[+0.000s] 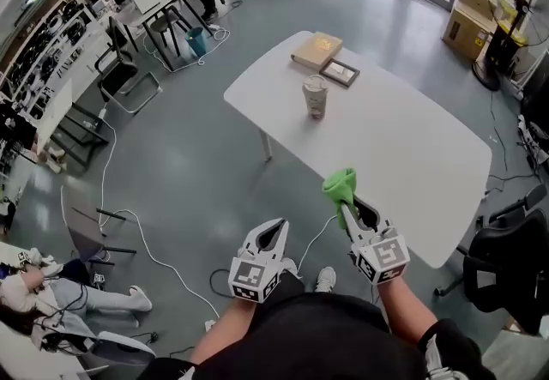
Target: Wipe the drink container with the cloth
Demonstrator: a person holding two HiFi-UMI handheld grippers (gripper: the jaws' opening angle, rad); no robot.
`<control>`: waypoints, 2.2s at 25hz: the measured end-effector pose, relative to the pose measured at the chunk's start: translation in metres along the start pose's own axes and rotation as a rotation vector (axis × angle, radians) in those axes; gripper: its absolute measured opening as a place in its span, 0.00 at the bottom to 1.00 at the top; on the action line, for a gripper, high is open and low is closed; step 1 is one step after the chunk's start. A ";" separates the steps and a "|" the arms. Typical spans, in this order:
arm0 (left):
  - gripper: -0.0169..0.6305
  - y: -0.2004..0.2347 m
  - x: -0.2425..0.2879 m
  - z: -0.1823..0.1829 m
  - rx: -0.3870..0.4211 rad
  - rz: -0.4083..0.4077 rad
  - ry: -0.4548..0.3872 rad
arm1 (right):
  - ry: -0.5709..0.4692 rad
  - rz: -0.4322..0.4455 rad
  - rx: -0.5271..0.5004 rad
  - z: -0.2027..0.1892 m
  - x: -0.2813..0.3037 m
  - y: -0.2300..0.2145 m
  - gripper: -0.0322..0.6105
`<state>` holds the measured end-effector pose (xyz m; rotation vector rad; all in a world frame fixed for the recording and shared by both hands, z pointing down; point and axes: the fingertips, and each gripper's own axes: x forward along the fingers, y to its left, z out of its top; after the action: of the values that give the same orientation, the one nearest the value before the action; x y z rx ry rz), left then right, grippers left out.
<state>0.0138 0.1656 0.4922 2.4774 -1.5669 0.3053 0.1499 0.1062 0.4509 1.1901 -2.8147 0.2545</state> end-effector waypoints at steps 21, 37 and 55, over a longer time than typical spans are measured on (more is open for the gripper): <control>0.04 0.159 0.093 0.024 0.023 -0.187 0.011 | -0.016 -0.174 0.172 0.029 0.175 -0.020 0.19; 0.04 0.202 0.154 0.046 0.025 -0.273 0.001 | -0.069 -0.369 0.338 0.031 0.184 -0.074 0.20; 0.04 0.188 0.281 0.068 0.093 -0.261 0.057 | 0.002 -0.278 0.527 0.008 0.239 -0.204 0.19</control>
<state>-0.0344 -0.1749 0.5145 2.6784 -1.2153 0.4113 0.1301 -0.2036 0.5003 1.6454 -2.6077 1.0162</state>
